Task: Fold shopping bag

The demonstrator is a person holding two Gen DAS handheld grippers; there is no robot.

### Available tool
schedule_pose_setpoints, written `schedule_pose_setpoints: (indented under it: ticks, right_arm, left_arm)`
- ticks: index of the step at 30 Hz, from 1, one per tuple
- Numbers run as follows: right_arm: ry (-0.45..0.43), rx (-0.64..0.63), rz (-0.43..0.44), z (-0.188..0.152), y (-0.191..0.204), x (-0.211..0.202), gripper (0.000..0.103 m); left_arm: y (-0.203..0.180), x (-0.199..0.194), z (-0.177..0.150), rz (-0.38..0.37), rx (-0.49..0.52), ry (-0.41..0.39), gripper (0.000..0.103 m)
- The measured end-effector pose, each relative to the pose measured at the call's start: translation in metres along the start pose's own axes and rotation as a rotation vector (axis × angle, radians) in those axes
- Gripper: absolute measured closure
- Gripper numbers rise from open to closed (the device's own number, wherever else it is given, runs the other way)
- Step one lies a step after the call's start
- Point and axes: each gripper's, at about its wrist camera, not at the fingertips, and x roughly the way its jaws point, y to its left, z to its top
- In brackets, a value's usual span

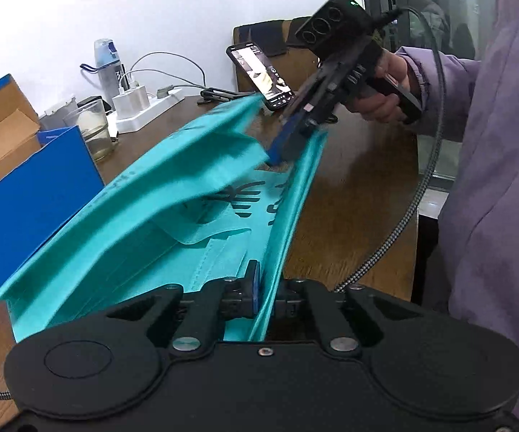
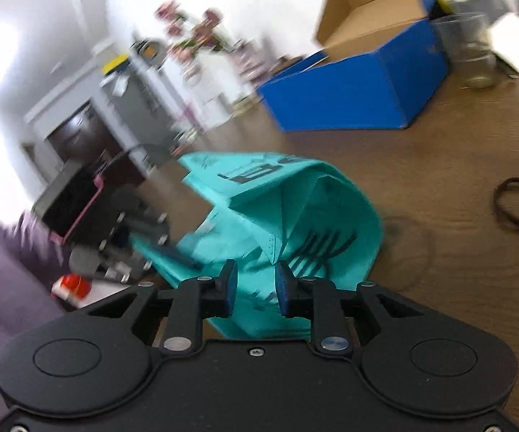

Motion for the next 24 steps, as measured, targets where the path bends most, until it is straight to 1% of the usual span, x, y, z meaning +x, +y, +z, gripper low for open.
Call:
schedule_pose_setpoints:
  ticks: [2,4,6,8,10,11,13,15,16,17,19,20,21,23,24]
  right_arm:
    - [0.023,-0.017,-0.015,-0.002,0.001,-0.001,0.078]
    - [0.057,-0.042,-0.022,-0.005,0.004,0.002,0.078]
    - [0.092,-0.06,-0.002,-0.007,0.009,0.007,0.078]
    - [0.111,-0.094,0.034,-0.003,0.016,0.014,0.078]
    - [0.094,-0.119,0.067,0.006,0.02,0.021,0.076]
    - [0.071,-0.131,0.079,0.012,0.022,0.024,0.073]
    - [-0.011,-0.132,0.095,0.024,0.021,0.024,0.072]
    - [-0.11,-0.069,0.102,0.039,0.011,0.026,0.071]
    - [-0.124,-0.025,0.096,0.045,0.004,0.03,0.07]
    - [-0.128,0.02,0.086,0.051,-0.003,0.036,0.07]
    - [-0.094,0.118,0.044,0.058,-0.018,0.051,0.069]
    - [-0.076,0.165,0.029,0.06,-0.026,0.058,0.064]
    - [-0.062,0.22,0.026,0.061,-0.035,0.063,0.06]
    - [-0.055,0.319,0.048,0.062,-0.052,0.069,0.052]
    - [-0.061,0.354,0.049,0.062,-0.058,0.072,0.051]
  left_arm:
    - [0.005,-0.001,0.0,-0.013,-0.027,0.0,0.099]
    - [0.008,-0.002,-0.002,-0.021,-0.03,0.001,0.099]
    - [0.008,-0.003,-0.004,-0.044,-0.02,-0.005,0.098]
    - [0.007,-0.003,-0.004,-0.085,0.003,-0.014,0.098]
    - [0.004,-0.003,-0.004,-0.131,0.03,-0.018,0.099]
    - [0.002,-0.004,-0.004,-0.149,0.044,-0.017,0.099]
    - [-0.001,-0.005,-0.005,-0.166,0.061,-0.015,0.099]
    - [-0.003,-0.006,-0.007,-0.177,0.075,-0.017,0.099]
    - [-0.004,-0.006,-0.007,-0.179,0.082,-0.018,0.099]
    - [-0.003,-0.006,-0.008,-0.18,0.083,-0.02,0.099]
    - [-0.002,-0.006,-0.008,-0.182,0.082,-0.022,0.099]
    - [-0.002,-0.006,-0.008,-0.181,0.088,-0.021,0.1]
    - [-0.002,-0.006,-0.009,-0.18,0.095,-0.021,0.1]
    - [-0.002,-0.007,-0.01,-0.176,0.104,-0.029,0.1]
    - [-0.002,-0.007,-0.01,-0.173,0.107,-0.034,0.1]
